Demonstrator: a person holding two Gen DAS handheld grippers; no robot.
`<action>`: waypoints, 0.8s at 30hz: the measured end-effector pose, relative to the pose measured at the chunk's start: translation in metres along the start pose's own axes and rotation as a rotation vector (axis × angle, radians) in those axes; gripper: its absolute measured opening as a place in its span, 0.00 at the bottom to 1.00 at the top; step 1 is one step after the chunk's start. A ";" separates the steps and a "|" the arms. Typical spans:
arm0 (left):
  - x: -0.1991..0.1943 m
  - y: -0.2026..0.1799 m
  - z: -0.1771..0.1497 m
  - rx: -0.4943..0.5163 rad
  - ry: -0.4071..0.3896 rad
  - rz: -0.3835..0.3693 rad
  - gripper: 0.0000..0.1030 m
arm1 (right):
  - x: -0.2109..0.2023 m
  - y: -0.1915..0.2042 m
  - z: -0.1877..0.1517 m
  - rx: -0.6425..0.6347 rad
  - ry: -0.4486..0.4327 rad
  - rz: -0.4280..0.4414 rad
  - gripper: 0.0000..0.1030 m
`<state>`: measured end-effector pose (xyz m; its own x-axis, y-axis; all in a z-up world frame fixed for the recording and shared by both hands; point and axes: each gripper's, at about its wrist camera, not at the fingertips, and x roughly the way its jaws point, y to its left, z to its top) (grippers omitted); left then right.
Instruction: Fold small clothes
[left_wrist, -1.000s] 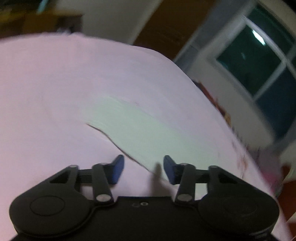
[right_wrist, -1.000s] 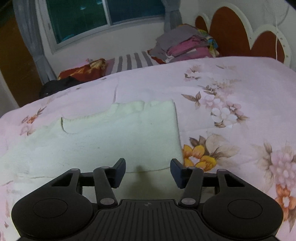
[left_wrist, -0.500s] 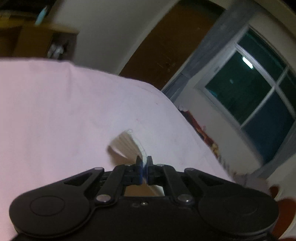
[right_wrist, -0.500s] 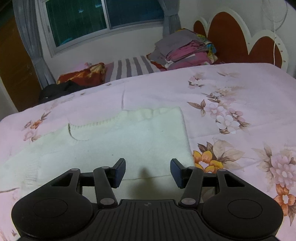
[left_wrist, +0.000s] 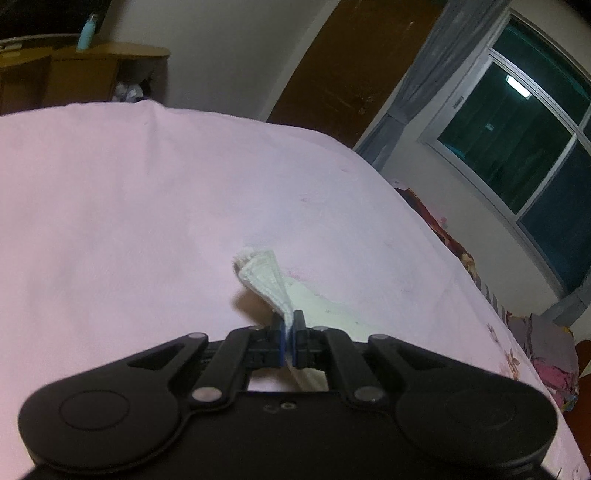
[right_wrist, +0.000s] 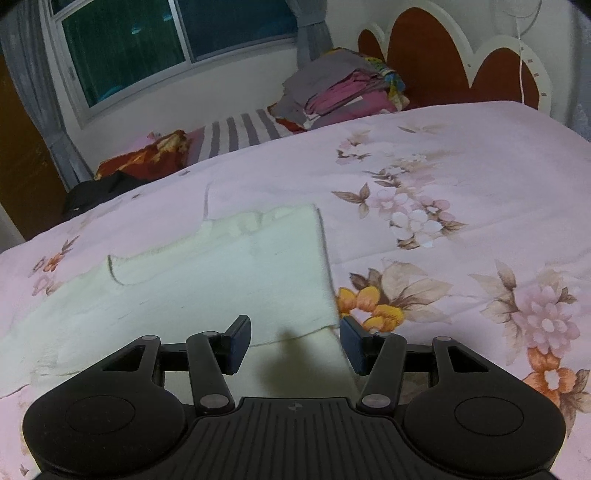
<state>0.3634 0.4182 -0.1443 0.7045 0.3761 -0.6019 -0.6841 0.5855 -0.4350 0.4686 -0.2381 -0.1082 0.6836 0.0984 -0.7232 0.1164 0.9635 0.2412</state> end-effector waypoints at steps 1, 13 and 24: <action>-0.006 0.000 0.001 0.009 -0.003 -0.001 0.03 | 0.000 -0.003 0.001 0.002 -0.001 -0.005 0.53; -0.050 -0.067 -0.013 0.229 -0.056 -0.134 0.03 | 0.002 -0.019 0.006 0.023 0.005 0.002 0.53; -0.043 -0.161 -0.067 0.305 0.063 -0.330 0.03 | -0.005 -0.054 0.011 0.067 -0.013 -0.005 0.53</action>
<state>0.4310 0.2601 -0.0932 0.8561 0.0944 -0.5081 -0.3310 0.8552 -0.3988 0.4670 -0.2937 -0.1104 0.6919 0.0896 -0.7164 0.1682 0.9450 0.2806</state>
